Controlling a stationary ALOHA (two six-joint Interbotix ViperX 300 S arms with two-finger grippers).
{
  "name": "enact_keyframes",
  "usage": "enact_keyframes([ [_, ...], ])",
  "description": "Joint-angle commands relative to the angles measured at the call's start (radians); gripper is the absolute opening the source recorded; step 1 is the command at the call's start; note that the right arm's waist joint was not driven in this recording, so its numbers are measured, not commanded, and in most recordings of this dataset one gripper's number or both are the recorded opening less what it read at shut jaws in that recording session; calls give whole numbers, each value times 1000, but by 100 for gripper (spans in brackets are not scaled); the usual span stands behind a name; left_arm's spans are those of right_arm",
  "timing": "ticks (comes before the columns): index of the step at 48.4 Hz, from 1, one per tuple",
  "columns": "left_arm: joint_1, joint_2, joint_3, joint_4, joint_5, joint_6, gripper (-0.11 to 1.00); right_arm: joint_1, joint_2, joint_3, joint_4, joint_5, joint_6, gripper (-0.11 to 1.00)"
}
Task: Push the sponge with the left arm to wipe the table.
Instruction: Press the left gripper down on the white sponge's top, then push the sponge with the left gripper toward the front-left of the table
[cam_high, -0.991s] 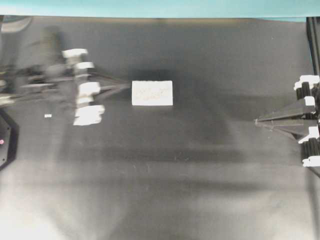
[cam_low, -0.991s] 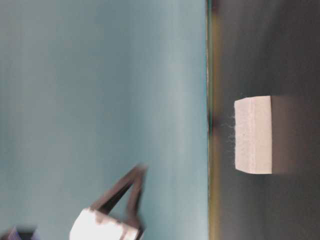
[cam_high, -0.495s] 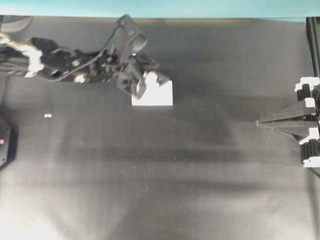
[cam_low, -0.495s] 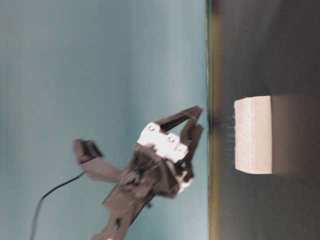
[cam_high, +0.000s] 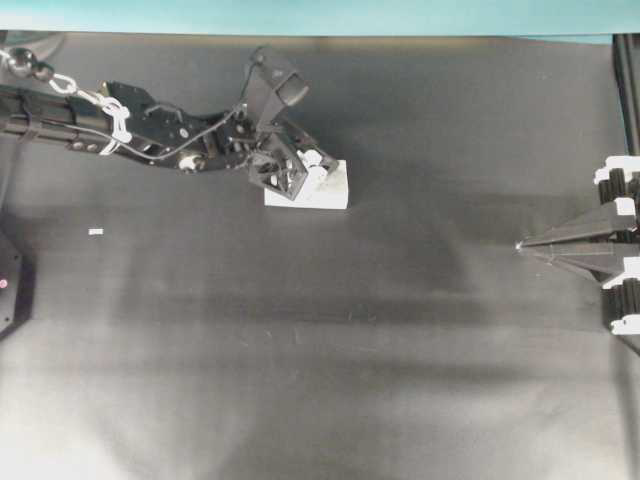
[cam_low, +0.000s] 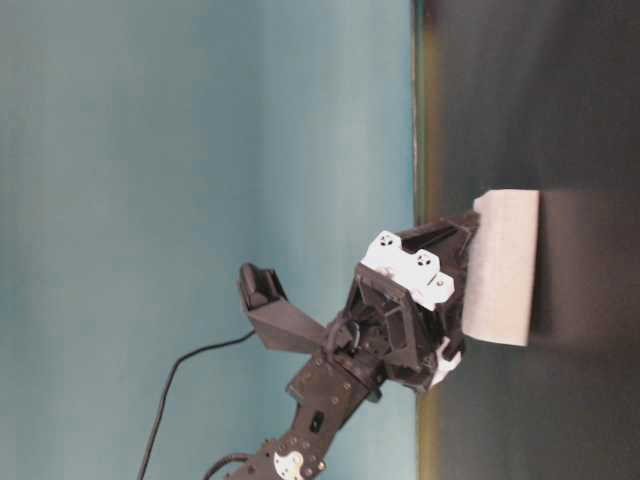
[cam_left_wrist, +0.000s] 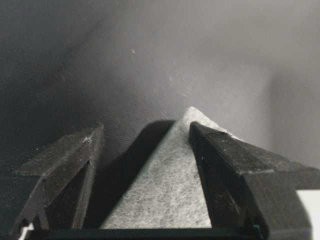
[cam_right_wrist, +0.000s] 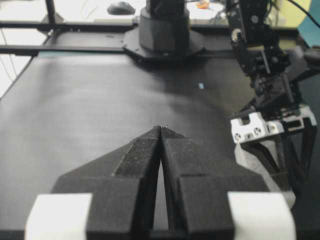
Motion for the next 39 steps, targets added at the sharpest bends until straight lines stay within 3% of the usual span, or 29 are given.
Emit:
enact_keyframes([
  [1, -21, -11, 21, 5, -2, -6, 65, 0, 5, -5, 0, -5, -8, 1],
  [17, -94, -69, 98, 5, -5, -17, 65, 0, -5, -5, 2, -5, -9, 1],
  [39, -219, -212, 285, 5, -29, -144, 65, 0, -5, -5, 2, -5, -8, 1],
])
